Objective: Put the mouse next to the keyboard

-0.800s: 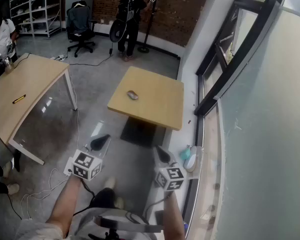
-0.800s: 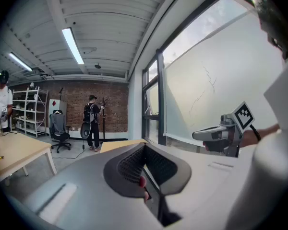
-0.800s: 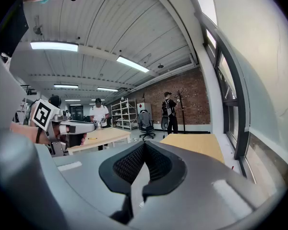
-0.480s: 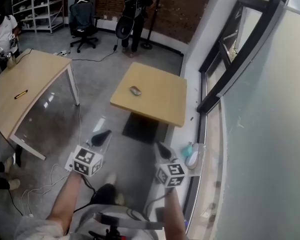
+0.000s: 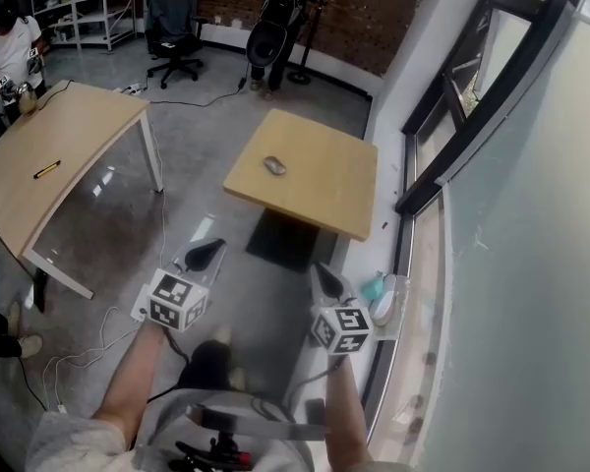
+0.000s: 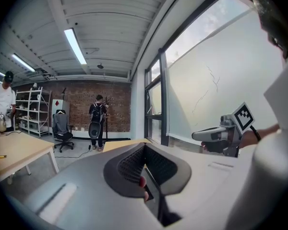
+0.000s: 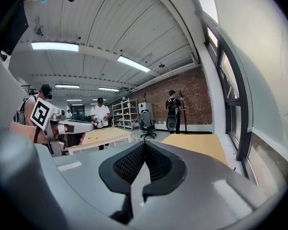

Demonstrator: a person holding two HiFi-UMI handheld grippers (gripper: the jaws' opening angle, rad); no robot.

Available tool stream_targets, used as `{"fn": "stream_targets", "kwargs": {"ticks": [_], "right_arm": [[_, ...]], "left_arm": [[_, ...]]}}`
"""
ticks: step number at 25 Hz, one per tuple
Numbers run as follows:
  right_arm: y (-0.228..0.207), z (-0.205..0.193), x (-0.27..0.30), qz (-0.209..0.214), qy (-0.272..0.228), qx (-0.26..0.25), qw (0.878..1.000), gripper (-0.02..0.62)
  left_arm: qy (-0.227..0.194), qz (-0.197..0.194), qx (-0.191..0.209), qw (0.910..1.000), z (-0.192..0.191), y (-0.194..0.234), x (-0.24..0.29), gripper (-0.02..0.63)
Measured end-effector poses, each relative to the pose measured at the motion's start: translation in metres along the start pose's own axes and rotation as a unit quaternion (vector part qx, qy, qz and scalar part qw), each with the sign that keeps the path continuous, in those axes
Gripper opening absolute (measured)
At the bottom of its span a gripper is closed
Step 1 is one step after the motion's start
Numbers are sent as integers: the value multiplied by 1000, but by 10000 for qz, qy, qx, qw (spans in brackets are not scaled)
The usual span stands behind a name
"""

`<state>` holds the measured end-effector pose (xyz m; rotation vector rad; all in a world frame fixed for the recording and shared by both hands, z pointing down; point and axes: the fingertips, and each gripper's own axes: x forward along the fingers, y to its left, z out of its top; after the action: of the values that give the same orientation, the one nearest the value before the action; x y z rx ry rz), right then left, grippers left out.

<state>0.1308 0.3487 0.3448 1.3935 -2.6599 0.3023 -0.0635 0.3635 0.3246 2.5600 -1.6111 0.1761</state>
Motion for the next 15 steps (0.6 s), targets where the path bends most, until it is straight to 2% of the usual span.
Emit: {"fn": "stream_targets", "kwargs": {"ticks": [8, 15], "right_arm": [[-7, 6, 27, 23, -41, -21, 10000, 15], [-24, 6, 69, 115, -60, 28, 9999, 14]], "left_arm": [[1, 132, 8, 9999, 1, 19, 12, -2], [103, 131, 15, 9999, -2, 45, 50, -2]]}}
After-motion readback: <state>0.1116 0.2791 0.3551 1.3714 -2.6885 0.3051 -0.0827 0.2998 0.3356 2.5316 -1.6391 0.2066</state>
